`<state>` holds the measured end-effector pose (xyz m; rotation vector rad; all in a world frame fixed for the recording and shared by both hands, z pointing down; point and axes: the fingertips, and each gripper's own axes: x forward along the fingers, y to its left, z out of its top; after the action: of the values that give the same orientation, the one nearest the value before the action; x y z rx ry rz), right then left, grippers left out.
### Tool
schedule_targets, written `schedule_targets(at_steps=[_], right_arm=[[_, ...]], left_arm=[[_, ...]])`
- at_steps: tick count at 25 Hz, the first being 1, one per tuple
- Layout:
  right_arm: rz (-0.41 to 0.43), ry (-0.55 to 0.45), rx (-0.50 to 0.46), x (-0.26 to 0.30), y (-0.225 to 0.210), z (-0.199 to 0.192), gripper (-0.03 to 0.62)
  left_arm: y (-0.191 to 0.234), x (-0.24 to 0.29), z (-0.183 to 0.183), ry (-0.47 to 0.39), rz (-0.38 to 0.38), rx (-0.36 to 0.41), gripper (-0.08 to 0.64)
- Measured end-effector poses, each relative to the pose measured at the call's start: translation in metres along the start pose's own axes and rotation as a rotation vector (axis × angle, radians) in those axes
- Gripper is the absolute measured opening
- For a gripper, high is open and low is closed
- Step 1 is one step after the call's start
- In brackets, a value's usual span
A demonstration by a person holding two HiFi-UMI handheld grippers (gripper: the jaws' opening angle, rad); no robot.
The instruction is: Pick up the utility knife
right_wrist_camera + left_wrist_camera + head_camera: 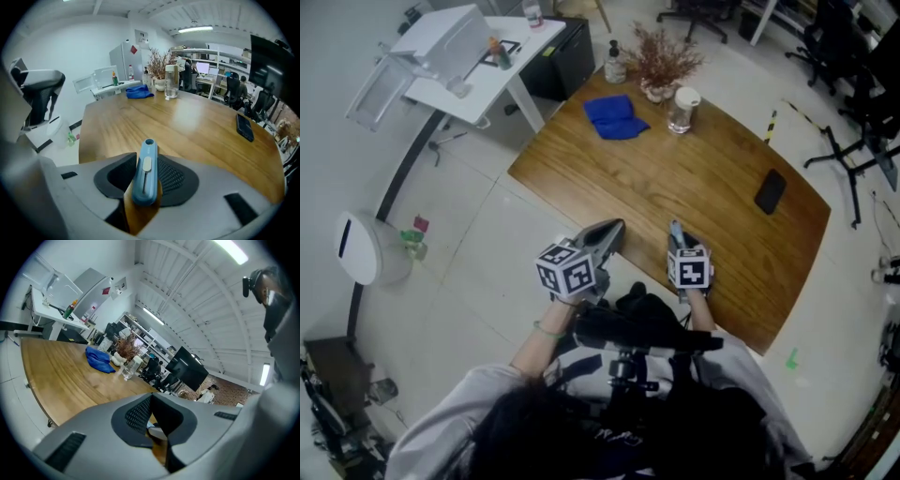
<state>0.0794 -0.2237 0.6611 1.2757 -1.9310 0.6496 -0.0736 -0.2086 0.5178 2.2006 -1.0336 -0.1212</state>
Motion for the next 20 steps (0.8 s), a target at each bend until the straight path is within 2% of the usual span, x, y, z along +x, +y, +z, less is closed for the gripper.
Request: schedule_targets(at_steps=[5, 9, 14, 20], right_arm=[[-0.002, 0.029, -0.008, 0.01, 0.0, -0.012, 0.153], [0.004, 0.033, 0.033, 0.008, 0.0, -0.013, 0.156], [0.018, -0.141, 0.154, -0.038, -0.007, 0.016, 0.173], [0.132, -0.38, 0.359, -0.119, -0.005, 0.051, 0.159]], left_arm=[[0.008, -0.006, -0.002, -0.004, 0.027, -0.005, 0.005], [0.008, -0.005, -0.001, -0.007, 0.029, -0.008, 0.005], [0.001, -0.001, -0.004, 0.002, 0.003, -0.008, 0.005], [-0.01, 0.006, -0.011, 0.03, -0.034, -0.001, 0.005]])
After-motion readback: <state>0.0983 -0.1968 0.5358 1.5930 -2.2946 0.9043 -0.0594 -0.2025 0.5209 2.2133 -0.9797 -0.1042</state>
